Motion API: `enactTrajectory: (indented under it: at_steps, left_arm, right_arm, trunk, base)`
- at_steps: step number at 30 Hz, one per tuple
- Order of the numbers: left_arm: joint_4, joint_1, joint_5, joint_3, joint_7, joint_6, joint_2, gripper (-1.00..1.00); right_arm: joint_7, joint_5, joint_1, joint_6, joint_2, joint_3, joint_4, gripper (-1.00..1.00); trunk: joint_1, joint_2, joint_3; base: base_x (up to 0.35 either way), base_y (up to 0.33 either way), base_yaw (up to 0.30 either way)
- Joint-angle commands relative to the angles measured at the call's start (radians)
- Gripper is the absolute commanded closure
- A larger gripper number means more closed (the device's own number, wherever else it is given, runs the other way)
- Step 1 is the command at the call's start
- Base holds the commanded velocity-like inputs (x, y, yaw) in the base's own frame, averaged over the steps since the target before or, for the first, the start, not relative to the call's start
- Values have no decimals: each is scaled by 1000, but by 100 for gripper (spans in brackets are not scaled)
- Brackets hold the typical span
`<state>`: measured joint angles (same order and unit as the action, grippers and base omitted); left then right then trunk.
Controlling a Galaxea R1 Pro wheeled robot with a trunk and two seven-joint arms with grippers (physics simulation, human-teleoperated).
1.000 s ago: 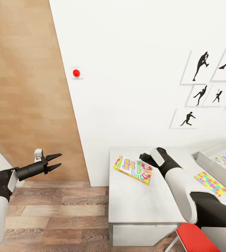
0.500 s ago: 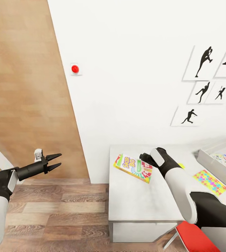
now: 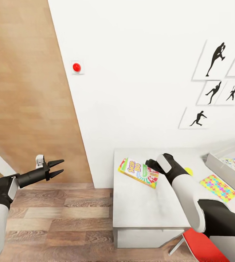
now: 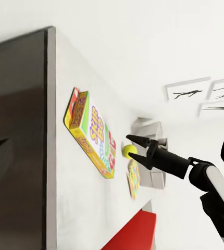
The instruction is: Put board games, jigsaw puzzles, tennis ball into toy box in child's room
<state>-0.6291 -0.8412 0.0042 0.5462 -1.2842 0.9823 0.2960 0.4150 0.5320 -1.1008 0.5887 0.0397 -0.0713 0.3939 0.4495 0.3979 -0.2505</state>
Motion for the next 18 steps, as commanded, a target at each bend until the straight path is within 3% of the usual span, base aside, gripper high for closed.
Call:
enactTrajectory:
  at_steps: [1,18]
  left_arm:
    - [0,-1,0,1,-3,10,0,-100]
    - [0,-1,0,1,-3,9,0,-100]
  right_arm:
    - [8,8,-1,2,1,-5,2,-100]
    - [7,11,-2,-14,-7,-7,2,-100]
  trunk:
    - [1,2,-4]
    - [1,2,-24]
  base:
    - [0,0,0]
    - [66,0,0]
